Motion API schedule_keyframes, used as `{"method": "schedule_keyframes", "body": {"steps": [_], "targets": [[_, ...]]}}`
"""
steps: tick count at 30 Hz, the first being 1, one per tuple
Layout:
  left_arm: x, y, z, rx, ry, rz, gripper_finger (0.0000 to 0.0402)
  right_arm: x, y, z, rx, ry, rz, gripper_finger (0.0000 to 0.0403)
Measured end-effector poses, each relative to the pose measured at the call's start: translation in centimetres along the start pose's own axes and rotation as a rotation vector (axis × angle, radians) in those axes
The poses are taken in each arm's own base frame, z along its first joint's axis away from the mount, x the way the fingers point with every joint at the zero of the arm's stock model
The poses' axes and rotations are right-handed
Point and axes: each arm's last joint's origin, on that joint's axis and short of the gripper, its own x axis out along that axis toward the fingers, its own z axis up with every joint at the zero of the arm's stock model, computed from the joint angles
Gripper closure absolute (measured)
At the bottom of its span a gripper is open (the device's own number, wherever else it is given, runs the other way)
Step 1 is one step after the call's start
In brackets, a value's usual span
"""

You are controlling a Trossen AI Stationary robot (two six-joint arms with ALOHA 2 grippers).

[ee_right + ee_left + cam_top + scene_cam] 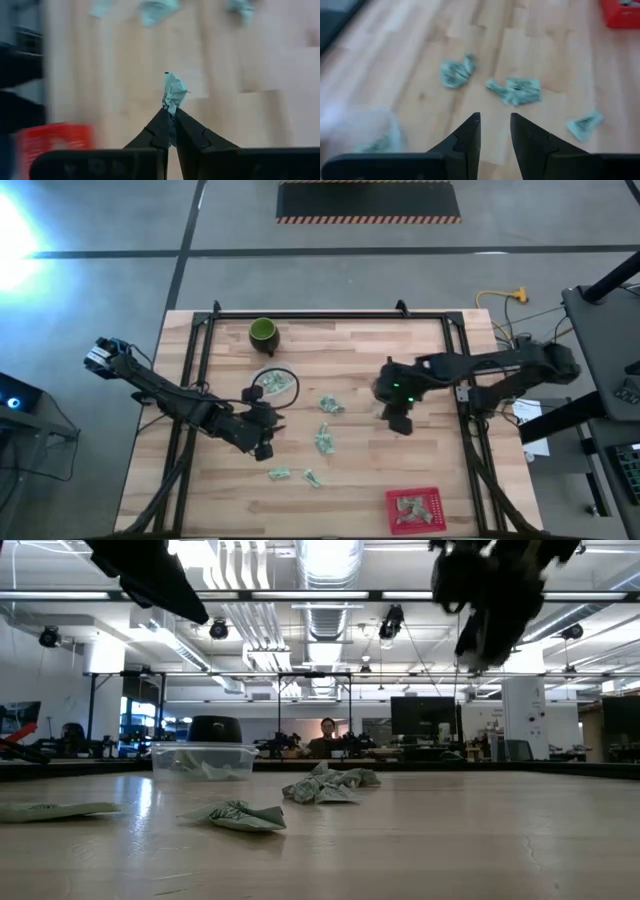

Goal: Pick and place items into bin
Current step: Put the green stevia packet into the red basket

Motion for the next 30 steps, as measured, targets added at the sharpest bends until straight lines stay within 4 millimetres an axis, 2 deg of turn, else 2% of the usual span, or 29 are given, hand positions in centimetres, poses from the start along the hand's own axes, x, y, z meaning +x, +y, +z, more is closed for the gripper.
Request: {"method": "schedule_keyframes", "body": {"steps": [4,7,15,22,30], "targets": [[0.1,0.2,0.4,0.011,-0.054,0.052,0.0312,-2.3,2.6,-1.3,-0.004,-0.053,0.12,0.039],[0.2,0.4,0.7,-0.005,-0.074,0.065,0.0312,-3.3,4.5,-2.5,-0.012,-0.057,0.18,0.039],[0.4,0.9,1.2,-0.038,-0.113,0.113,0.0312,-3.6,8.9,-5.8,0.02,0.029,0.265,0.039],[0.8,0.9,1.6,-0.064,-0.143,0.119,0.0312,-1.7,12.4,-8.1,0.022,0.077,0.246,0.039],[2.9,0.0,1.2,-0.05,-0.125,0.146,0.0312,2.3,15.6,-10.5,0.011,0.145,0.197,0.039]]}}
